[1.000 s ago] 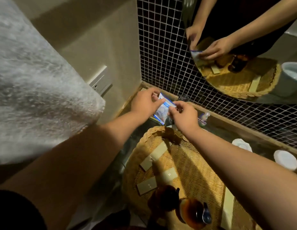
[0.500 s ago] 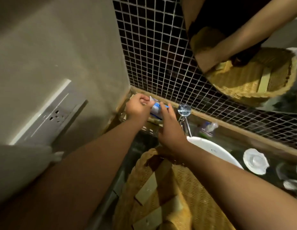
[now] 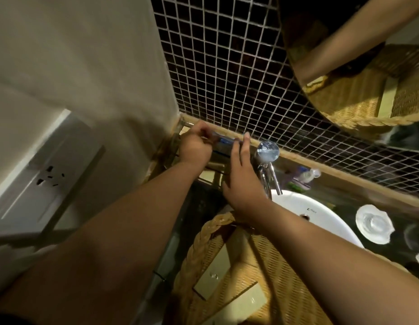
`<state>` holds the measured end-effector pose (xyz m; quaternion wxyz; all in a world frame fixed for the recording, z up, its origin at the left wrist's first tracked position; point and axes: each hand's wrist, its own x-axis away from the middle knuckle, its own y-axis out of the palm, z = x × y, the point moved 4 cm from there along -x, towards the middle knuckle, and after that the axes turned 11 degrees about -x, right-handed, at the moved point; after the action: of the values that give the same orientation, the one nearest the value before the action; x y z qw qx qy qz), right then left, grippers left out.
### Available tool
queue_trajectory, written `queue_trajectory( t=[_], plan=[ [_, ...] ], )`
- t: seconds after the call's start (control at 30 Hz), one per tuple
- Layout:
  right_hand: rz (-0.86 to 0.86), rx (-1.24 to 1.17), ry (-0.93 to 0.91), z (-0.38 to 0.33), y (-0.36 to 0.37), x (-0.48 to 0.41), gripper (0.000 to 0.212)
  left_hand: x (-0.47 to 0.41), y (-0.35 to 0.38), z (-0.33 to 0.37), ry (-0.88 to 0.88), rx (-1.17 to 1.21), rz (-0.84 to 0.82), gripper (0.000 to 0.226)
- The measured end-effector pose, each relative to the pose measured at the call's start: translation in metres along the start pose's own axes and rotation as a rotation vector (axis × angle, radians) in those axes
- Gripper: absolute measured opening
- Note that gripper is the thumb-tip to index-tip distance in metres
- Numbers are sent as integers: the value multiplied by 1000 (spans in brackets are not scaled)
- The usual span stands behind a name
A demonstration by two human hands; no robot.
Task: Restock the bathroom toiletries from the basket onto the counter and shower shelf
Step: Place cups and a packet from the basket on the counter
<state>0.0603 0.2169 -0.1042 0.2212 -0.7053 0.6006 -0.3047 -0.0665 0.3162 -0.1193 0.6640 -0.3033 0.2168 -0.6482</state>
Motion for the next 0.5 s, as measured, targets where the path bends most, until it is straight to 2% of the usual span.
queue_trajectory(
  t=[0.07,0.17,0.23,0.33,0.5],
  plan=[
    [-41,82,-30,4,-2,-6,104,-1,1,-5,-28,-22,-42,10],
    [-195,212,17,13,2,-13,107,6,11,-7,-240,143,-132,12],
    [-246,267,36,16,7,-16,106,13,9,-7,-164,-18,-106,15],
    [-276,329,59,18,11,-20,98,24,0,-11,45,-261,-49,28],
    [-236,376,107,18,18,-25,83,38,10,-17,283,-688,-153,51]
  ],
)
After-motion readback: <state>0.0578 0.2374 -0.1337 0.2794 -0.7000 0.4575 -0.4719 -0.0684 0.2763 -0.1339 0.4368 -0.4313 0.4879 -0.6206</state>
